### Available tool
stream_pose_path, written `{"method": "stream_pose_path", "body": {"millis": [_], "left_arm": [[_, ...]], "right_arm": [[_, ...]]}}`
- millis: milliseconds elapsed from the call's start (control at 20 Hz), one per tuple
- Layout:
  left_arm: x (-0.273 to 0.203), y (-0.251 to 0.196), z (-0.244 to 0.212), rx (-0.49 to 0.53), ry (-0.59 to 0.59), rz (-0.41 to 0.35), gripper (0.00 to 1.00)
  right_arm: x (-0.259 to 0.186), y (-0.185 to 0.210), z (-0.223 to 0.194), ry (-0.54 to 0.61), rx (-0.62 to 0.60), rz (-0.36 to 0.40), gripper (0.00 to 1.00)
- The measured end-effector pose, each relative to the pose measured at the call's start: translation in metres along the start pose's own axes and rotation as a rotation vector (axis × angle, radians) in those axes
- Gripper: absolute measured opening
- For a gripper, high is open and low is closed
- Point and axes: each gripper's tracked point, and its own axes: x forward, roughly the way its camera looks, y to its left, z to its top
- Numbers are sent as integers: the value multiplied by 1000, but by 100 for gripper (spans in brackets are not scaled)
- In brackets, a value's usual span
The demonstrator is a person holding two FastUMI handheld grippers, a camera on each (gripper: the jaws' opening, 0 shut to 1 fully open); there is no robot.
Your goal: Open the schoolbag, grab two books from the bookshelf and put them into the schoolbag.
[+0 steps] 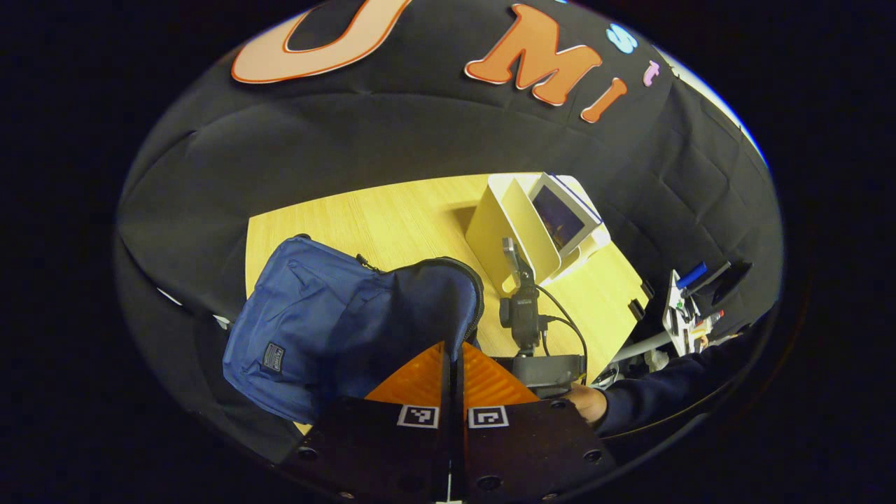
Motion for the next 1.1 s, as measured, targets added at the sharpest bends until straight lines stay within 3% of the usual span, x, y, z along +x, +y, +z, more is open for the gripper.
{"method": "stream_pose_path", "body": {"millis": [100, 450, 1100], "left_arm": [[-6, 7, 2, -17, -12, 14, 1], [-4, 12, 5, -34, -27, 45, 1], [15, 0, -7, -65, -18, 43, 1]], "right_arm": [[-14, -14, 6, 12, -14, -69, 100], [-68, -18, 29, -25, -127, -118, 97], [-229, -76, 117, -143, -433, -396, 97]]}}
